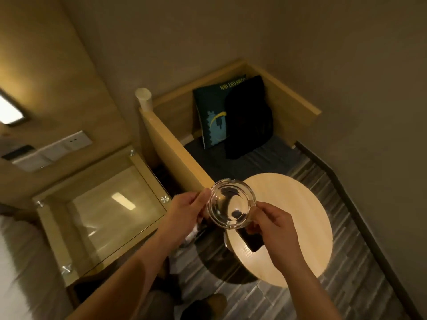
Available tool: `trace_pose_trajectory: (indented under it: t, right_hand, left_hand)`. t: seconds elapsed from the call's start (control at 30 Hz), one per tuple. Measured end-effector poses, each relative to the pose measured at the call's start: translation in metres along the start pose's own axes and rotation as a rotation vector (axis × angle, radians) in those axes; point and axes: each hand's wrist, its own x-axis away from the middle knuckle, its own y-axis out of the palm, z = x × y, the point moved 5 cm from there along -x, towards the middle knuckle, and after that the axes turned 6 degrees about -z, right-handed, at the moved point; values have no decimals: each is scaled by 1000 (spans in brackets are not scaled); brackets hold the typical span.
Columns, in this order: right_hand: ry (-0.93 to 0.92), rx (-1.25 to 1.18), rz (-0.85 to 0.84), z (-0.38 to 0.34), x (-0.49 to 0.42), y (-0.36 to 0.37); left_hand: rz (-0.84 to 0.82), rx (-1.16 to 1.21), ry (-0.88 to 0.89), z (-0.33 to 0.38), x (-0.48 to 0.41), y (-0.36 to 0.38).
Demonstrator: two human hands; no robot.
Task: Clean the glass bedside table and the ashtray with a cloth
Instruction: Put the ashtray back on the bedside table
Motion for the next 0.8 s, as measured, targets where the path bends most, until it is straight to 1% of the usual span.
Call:
trace_pose_trajectory:
  t: [0.1, 0.2, 0.37, 0.47, 0.67, 0.8]
  right_hand:
    - [-42, 57, -77, -21, -9, 23]
    - [-61, 79, -126, -37, -22, 59]
    - [-89, 82, -226, -59, -52, 149]
    - [-95, 87, -296, -72, -67, 214]
    - [-107, 170, -476, -89, -97, 355]
    - [-121, 246, -588, -92, -120, 449]
  left_hand:
    - [21, -65, 64, 11, 8, -36]
    - [52, -23, 127, 16, 19, -73]
    - [282, 198, 161, 17, 33, -158]
    - [414, 255, 168, 10, 42, -218]
    - [613, 187, 156, -15, 54, -344]
    - [761, 85, 73, -46, 55, -420]
